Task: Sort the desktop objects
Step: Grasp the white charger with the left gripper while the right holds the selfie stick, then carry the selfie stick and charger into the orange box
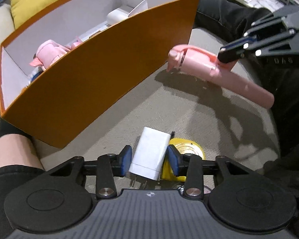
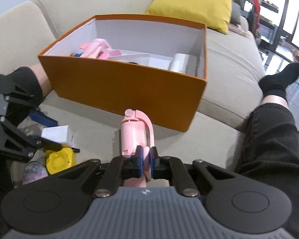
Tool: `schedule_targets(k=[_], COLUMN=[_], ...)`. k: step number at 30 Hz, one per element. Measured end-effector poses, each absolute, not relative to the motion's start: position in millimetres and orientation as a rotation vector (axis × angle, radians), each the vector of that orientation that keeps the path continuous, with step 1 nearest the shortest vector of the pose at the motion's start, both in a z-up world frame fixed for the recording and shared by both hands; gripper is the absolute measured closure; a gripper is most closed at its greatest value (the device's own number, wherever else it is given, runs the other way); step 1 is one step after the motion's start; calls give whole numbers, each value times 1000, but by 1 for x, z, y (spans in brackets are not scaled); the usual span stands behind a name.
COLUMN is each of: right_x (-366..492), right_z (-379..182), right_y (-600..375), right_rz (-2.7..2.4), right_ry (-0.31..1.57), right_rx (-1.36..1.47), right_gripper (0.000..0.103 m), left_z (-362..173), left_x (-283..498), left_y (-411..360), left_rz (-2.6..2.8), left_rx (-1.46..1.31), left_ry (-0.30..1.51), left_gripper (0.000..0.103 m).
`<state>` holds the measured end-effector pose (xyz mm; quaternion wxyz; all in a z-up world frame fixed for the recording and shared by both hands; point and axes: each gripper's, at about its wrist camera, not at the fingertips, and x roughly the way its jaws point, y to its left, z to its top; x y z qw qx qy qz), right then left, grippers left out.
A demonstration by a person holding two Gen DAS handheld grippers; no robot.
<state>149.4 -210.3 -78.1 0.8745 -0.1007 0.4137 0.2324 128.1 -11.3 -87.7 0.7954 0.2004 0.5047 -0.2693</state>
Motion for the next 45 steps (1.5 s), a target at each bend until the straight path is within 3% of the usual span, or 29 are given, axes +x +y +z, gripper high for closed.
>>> schedule_targets(k=[11,17,18,23,35,45], right_x=[149,145,145,145,154,227], right_z=[-82,-80,-78,-62,34,78], right_y=[-202,-203,-206,-222,-253,-194], right_rz=[498,470,467,474,549,719], right_ry=[865,847,849,858,762,588], right_rx=[-291,-314,-301,-230,-105,-377], right_gripper=[88,92,97,97,97,97], left_z=[-86,-82,-82,-60,25,68], left_x=[135,140,140,132,117,170], left_y=[-4,5,7,22,18,0], left_rz=[-540,-472,-450,-415,-474,-426], left_rx=[319,231,221,160,115,210], left_ry=[1125,1127,1122,1081,903,791], left_gripper=[59,61,61,62,63,64])
